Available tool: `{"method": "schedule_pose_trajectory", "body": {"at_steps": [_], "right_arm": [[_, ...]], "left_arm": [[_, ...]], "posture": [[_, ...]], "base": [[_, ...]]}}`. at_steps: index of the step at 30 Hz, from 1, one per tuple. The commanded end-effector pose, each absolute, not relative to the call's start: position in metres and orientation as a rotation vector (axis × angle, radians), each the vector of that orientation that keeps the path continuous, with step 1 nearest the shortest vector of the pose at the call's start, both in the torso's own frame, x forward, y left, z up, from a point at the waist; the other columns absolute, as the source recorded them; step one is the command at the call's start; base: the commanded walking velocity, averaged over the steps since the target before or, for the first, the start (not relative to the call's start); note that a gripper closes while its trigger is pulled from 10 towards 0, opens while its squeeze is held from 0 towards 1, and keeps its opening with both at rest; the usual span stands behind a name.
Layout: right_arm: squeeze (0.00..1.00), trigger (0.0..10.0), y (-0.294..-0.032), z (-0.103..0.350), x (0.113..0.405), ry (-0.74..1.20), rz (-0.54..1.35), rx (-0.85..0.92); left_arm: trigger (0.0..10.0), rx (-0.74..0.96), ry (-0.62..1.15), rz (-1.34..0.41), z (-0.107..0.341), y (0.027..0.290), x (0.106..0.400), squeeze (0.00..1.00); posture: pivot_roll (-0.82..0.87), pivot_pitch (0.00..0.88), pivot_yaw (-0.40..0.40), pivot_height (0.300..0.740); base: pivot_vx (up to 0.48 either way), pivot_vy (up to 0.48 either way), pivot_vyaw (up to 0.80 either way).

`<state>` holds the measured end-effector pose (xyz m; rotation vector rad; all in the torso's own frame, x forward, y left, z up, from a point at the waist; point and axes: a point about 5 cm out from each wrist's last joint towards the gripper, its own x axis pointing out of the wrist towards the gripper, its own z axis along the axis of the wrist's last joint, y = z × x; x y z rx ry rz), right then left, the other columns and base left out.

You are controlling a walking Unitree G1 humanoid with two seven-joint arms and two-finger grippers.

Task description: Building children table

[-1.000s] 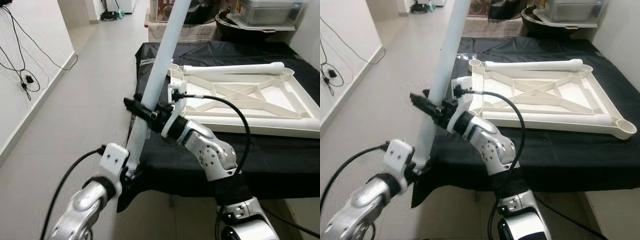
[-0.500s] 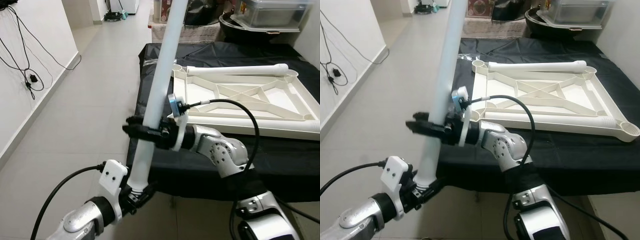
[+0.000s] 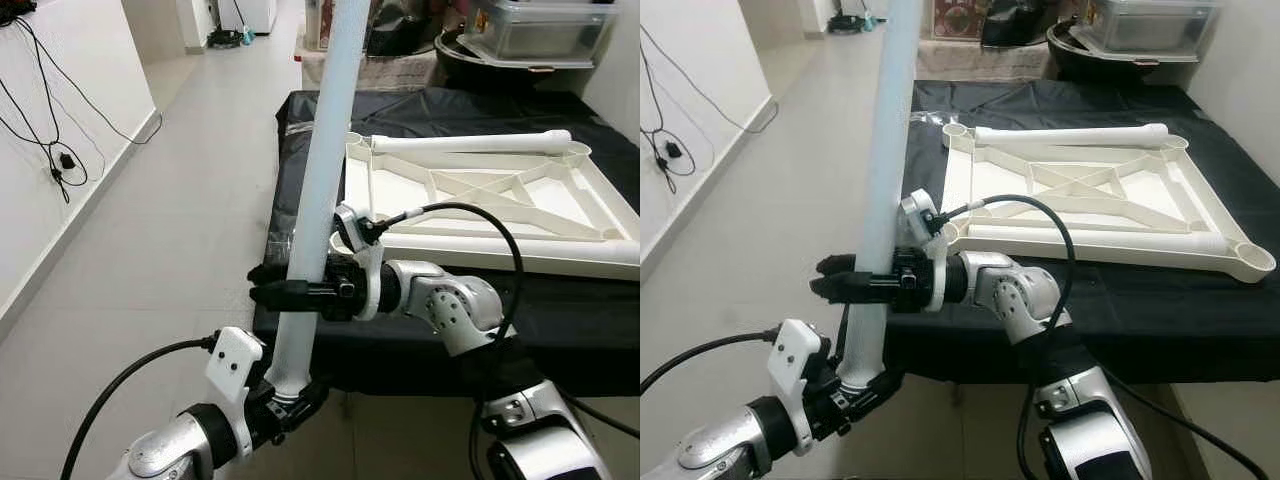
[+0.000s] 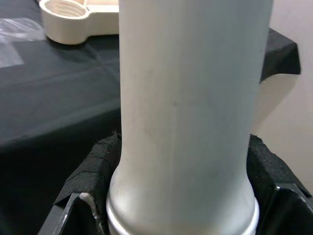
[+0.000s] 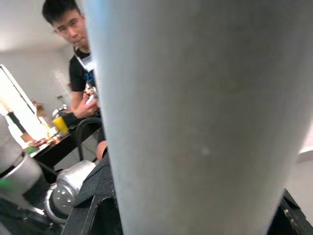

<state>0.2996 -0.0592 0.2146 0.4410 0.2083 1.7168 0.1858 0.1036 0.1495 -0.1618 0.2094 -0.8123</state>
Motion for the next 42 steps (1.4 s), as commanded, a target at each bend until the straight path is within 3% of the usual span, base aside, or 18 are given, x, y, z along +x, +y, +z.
{"method": "schedule_pose_trajectory", "body": {"at_steps": [1,28,29,42], "right_arm": [[0.00,10.0,-0.054,0.217,0.295,0.210,1.760,0.437],[0.00,10.0,-0.058,0.209,0.281,0.280,1.902,0.429],[0.00,0.0,-0.058,0.209,0.282,0.280,1.899,0.429],[0.00,0.0,-0.058,0.209,0.280,0.279,1.918,0.427]], "left_arm": [[10.0,-0.168,0.220,-0.834,0.149,0.101,0.182,0.00],[10.0,-0.213,0.238,-0.844,0.146,0.089,0.173,0.00],[10.0,-0.216,0.240,-0.845,0.146,0.088,0.173,0.00],[10.0,-0.237,0.279,-0.837,0.141,0.088,0.172,0.00]], "posture": [[0.01,0.074,0.015,0.740],[0.01,0.079,0.007,0.740],[0.02,0.083,0.008,0.740],[0.01,0.084,0.011,0.740]], "base": [[0.000,0.000,0.00],[0.000,0.000,0.00],[0.000,0.000,0.00],[0.000,0.000,0.00]]}}
